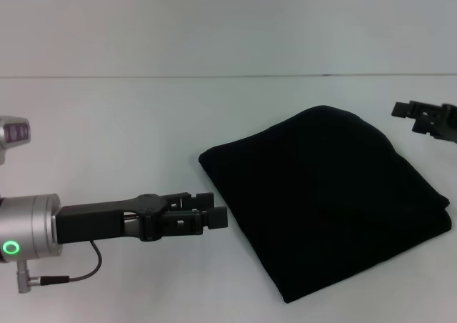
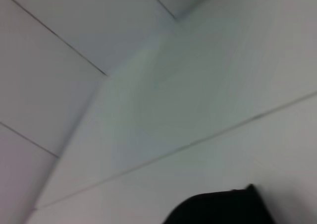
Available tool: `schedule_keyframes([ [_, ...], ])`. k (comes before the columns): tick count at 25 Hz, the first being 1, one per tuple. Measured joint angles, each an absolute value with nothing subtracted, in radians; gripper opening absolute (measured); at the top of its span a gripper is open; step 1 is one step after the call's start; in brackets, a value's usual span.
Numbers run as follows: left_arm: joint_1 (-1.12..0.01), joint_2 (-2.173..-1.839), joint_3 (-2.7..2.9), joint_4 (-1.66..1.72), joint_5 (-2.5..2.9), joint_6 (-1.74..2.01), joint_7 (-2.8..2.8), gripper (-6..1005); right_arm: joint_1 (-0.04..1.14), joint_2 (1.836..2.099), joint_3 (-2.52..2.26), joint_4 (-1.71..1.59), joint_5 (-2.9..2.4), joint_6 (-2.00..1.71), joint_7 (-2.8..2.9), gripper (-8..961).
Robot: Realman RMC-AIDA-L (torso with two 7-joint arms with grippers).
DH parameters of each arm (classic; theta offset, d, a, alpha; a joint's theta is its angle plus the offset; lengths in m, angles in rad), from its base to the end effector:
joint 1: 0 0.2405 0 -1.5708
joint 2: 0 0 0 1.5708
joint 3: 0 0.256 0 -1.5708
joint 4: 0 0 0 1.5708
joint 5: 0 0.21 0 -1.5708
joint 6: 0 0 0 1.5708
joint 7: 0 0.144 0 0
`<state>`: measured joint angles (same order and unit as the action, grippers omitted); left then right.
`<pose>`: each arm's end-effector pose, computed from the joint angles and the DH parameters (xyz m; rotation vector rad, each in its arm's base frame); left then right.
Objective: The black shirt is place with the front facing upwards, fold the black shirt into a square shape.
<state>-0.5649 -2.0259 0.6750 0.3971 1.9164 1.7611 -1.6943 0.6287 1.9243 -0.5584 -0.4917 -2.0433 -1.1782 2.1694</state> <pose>-0.2485 0.3001 -0.0103 2.5968 1.1986 1.0326 0.3113 0.3976 0.0593 -1.9758 1.6388 0.7432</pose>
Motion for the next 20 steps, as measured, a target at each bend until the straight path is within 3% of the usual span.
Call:
schedule_keyframes([
  [5,-0.567,-2.028,0.679,0.406,1.917,1.761,-1.690,918,0.750,1.895,-0.603,-0.520,-2.242,-1.155,2.391,833],
  [11,-0.577,-2.026,0.675,0.410,1.911,1.767,-1.690,916,0.833,1.912,-0.668,-0.592,-2.477,-1.158,2.563,833],
  [20,-0.577,-2.032,0.674,0.425,1.912,1.760,-1.689,913,0.834,1.924,-0.669,-0.547,-2.485,-1.116,2.559,829],
])
